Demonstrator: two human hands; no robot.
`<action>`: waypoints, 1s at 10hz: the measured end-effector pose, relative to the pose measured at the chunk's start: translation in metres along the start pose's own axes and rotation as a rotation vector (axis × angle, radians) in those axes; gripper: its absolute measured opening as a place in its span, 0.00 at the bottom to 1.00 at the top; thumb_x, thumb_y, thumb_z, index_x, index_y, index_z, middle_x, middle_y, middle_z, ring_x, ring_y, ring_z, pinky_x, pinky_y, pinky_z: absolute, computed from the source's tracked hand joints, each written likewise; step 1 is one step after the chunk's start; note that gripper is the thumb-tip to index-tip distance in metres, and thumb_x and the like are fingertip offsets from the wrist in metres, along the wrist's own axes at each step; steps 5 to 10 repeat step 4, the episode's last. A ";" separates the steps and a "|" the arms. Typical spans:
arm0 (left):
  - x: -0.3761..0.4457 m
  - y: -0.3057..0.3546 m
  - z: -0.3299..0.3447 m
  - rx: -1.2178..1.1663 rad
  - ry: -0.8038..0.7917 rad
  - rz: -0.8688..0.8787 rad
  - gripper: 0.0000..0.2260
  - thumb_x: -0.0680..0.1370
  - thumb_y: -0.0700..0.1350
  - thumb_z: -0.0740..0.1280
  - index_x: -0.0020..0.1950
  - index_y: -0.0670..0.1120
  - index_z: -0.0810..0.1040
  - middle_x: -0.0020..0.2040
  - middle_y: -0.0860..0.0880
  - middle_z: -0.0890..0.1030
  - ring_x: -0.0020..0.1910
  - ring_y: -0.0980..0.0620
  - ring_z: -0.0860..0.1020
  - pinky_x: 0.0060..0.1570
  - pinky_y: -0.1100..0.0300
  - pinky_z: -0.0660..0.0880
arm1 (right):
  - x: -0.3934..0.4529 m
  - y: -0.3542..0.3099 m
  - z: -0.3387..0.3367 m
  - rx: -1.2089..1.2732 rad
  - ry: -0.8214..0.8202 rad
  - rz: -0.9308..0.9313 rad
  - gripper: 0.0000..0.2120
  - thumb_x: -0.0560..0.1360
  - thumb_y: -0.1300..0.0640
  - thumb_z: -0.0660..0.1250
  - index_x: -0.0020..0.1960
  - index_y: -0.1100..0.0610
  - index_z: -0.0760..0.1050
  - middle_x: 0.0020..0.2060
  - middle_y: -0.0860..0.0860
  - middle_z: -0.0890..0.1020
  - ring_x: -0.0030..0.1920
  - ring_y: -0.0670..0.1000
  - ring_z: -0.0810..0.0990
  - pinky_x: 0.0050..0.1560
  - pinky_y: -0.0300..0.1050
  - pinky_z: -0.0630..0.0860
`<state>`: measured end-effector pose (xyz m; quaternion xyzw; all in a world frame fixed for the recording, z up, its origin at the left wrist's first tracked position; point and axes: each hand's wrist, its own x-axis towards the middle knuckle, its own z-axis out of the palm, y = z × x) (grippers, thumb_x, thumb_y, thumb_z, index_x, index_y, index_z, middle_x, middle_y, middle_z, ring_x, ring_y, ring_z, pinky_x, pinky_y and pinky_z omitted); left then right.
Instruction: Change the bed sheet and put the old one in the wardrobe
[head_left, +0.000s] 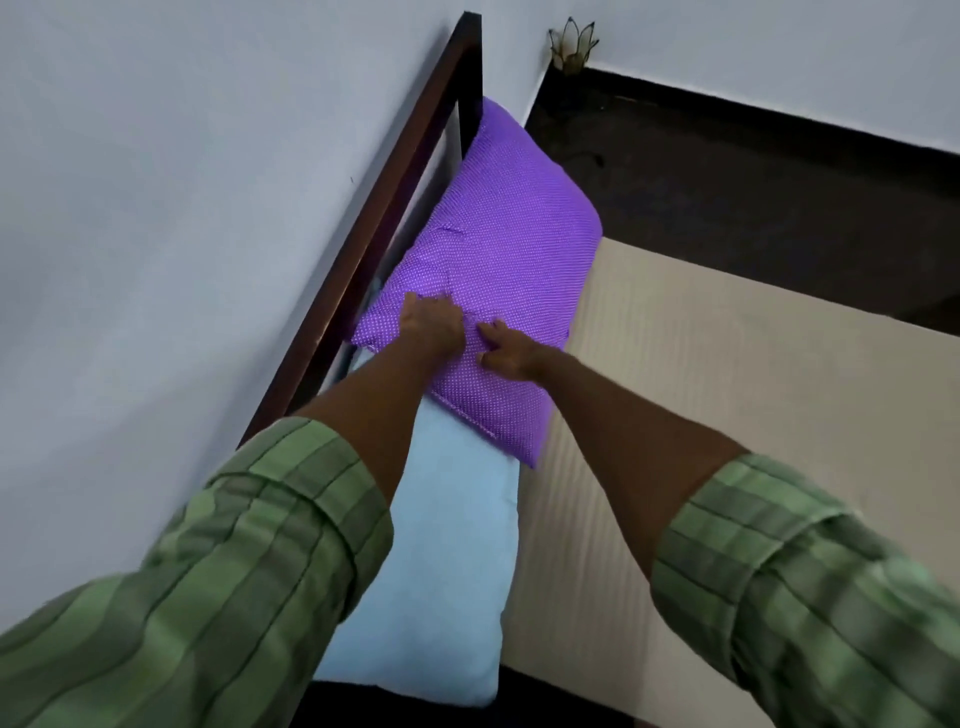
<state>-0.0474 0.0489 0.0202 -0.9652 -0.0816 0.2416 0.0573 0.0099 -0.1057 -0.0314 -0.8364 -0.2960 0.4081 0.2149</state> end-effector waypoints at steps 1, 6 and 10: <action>0.000 0.002 0.005 -0.041 0.021 -0.013 0.26 0.83 0.52 0.59 0.80 0.42 0.63 0.78 0.41 0.67 0.77 0.40 0.64 0.78 0.40 0.53 | -0.006 0.004 0.008 -0.162 0.078 0.029 0.40 0.81 0.44 0.64 0.84 0.54 0.47 0.83 0.60 0.50 0.82 0.64 0.51 0.79 0.63 0.56; -0.049 0.042 -0.012 -0.165 0.198 -0.057 0.27 0.80 0.52 0.66 0.76 0.44 0.68 0.74 0.42 0.72 0.74 0.41 0.70 0.75 0.42 0.60 | -0.051 0.003 0.000 -0.193 0.222 0.024 0.37 0.80 0.44 0.62 0.83 0.57 0.55 0.81 0.57 0.60 0.79 0.63 0.60 0.77 0.64 0.62; -0.049 0.042 -0.012 -0.165 0.198 -0.057 0.27 0.80 0.52 0.66 0.76 0.44 0.68 0.74 0.42 0.72 0.74 0.41 0.70 0.75 0.42 0.60 | -0.051 0.003 0.000 -0.193 0.222 0.024 0.37 0.80 0.44 0.62 0.83 0.57 0.55 0.81 0.57 0.60 0.79 0.63 0.60 0.77 0.64 0.62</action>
